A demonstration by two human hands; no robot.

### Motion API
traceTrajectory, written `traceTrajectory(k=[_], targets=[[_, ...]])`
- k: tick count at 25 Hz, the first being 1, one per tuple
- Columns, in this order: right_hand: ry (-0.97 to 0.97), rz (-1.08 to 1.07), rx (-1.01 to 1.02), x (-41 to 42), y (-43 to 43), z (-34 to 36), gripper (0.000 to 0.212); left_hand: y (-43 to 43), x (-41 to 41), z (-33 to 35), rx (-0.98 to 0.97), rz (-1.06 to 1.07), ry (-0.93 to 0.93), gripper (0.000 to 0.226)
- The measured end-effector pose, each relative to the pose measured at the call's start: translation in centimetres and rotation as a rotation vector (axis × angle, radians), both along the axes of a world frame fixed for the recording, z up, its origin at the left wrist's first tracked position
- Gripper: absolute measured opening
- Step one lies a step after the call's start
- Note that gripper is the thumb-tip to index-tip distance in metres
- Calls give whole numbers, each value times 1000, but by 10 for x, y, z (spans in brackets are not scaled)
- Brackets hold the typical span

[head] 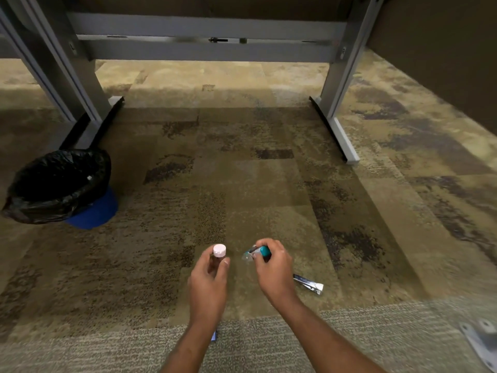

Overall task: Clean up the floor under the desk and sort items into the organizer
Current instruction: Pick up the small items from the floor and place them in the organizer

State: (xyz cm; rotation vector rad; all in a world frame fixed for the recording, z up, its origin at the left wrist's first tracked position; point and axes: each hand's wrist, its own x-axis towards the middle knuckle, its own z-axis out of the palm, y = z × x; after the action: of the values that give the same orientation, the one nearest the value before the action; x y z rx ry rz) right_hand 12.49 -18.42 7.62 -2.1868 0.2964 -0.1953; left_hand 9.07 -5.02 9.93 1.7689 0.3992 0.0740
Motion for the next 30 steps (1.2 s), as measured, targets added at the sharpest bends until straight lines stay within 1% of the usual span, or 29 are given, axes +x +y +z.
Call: traceTrajectory(k=[2, 7, 10, 13, 16, 20, 24, 27, 30], targets=[[-15, -8, 57, -10, -8, 60, 20, -6, -1, 52, 13, -25, -35, 32], [-91, 40, -27, -38, -24, 234, 28, -16, -16, 210, 23, -73, -96, 36], [-167, 51, -118, -48, -34, 351, 30, -25, -20, 324, -27, -123, -159, 32], [-282, 16, -110, -53, -48, 470, 28, -37, -14, 436, -74, -169, -199, 27], [-340, -65, 31, -52, -68, 588, 29, -56, -2, 548, -141, -221, -193, 30], [-385, -119, 336, -50, -100, 731, 27, -85, 6, 694, -254, -270, -220, 27], [-427, -136, 462, -42, -131, 841, 26, -103, 13, 818, -327, -337, -222, 25], [-429, -128, 545, -26, -148, 893, 35, -106, 30, 871, -320, -391, -216, 26], [-440, -134, 588, -2, -160, 919, 37, -112, 60, 893, -327, -382, -198, 28]])
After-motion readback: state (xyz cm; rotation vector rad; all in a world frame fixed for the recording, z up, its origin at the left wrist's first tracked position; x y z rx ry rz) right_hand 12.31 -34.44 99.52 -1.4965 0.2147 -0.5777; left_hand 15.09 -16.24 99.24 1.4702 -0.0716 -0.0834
